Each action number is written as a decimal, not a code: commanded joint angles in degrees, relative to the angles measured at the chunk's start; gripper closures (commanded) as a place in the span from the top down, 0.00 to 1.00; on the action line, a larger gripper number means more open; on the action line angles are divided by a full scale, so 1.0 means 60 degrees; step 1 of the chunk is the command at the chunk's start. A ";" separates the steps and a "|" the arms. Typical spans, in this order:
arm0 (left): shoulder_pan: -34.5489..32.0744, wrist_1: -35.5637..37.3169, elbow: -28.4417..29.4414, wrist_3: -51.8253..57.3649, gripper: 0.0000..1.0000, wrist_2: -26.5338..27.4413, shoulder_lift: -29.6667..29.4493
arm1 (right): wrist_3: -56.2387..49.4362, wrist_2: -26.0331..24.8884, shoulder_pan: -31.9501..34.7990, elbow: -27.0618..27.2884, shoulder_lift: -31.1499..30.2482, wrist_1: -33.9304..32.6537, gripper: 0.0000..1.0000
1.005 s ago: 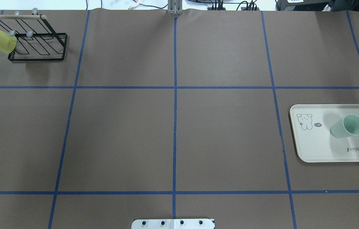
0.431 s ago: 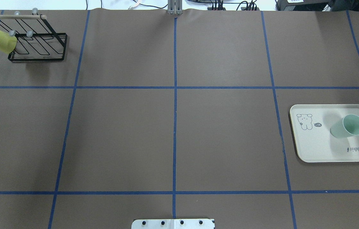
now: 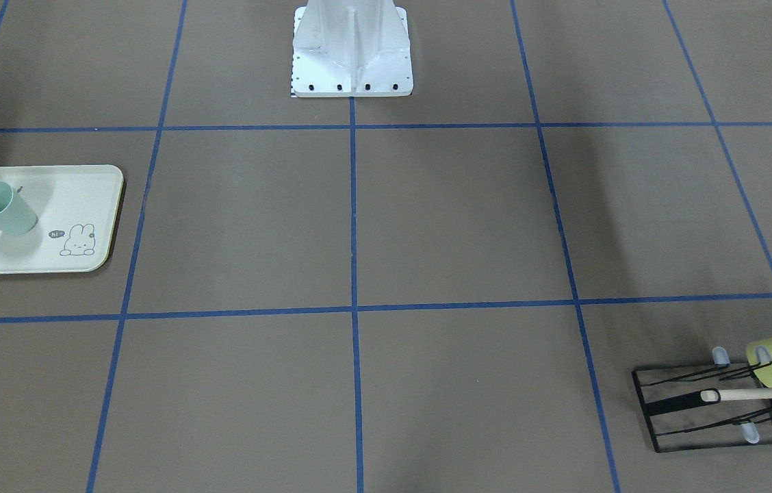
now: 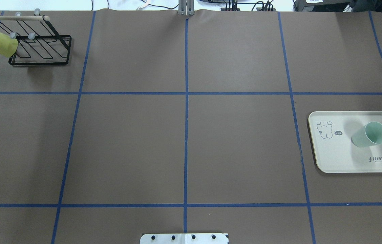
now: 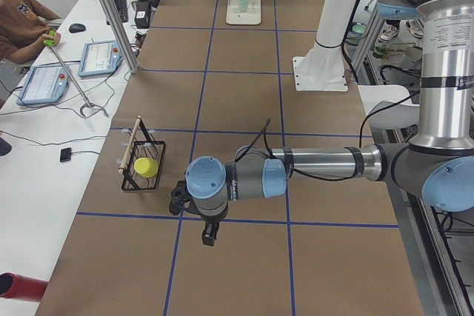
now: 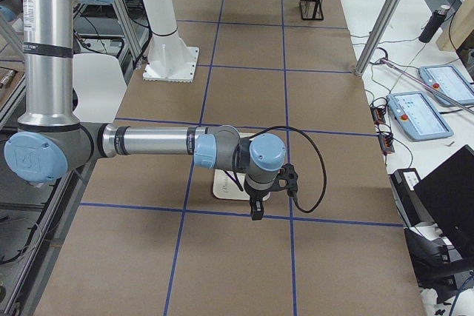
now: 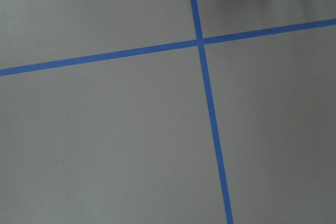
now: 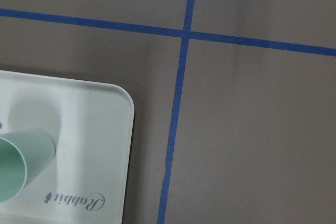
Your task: Left arm grabs green cup and hands to right arm on tray
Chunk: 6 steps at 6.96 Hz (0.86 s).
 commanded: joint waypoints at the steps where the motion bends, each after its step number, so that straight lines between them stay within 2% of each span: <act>1: 0.0009 -0.0079 0.0047 -0.0050 1.00 0.0981 -0.0065 | 0.0015 -0.0018 0.0000 0.0022 0.0015 0.0002 1.00; 3: 0.0053 -0.0064 -0.0171 -0.1509 1.00 0.0914 -0.0167 | 0.0613 -0.0033 -0.0015 0.0066 0.0102 0.0017 1.00; 6: 0.0112 -0.0049 -0.0304 -0.2043 1.00 0.0898 -0.0226 | 0.0630 -0.0121 -0.0015 0.0051 0.0132 0.0017 1.00</act>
